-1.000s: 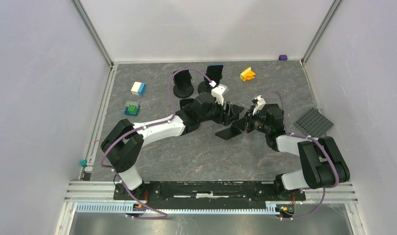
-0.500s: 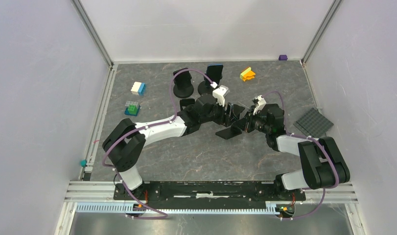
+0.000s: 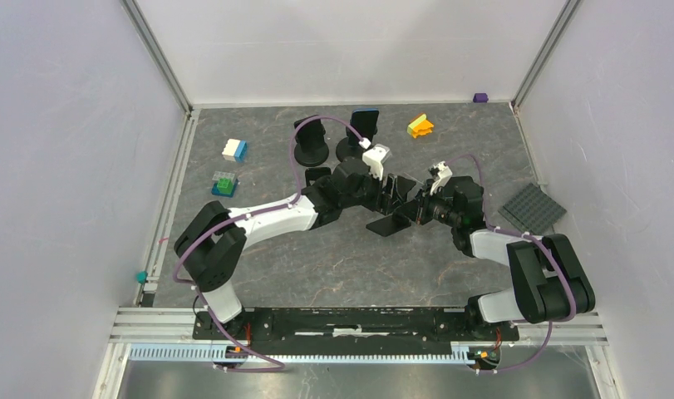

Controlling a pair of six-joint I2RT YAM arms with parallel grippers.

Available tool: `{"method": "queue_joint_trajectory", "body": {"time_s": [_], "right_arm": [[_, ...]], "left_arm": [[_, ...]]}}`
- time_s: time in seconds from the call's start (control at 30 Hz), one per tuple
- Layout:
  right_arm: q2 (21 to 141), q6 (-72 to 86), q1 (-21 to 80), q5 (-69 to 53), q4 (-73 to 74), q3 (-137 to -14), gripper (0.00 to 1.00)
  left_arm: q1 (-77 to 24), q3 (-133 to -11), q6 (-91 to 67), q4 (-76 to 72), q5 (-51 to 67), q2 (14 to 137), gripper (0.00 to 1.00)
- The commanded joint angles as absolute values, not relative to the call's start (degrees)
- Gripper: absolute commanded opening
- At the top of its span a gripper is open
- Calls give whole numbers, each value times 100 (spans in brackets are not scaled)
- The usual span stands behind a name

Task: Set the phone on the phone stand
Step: Adjust the phone stand at the center of the board.

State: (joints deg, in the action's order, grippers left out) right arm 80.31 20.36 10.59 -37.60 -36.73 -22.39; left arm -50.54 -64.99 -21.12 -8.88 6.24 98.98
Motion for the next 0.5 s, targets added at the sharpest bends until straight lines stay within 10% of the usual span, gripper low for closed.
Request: {"method": "queue_joint_trajectory", "body": {"time_s": [0.0, 0.47], "right_arm": [[7629, 1989, 962, -3852, -4812, -2743, 0], [8231, 1106, 994, -3674, -4824, -2975, 0]], "left_arm": [[-5214, -6466, -1875, 270, 968, 9829, 64], [-4793, -7141, -1273, 730, 1771, 9387, 100]]}}
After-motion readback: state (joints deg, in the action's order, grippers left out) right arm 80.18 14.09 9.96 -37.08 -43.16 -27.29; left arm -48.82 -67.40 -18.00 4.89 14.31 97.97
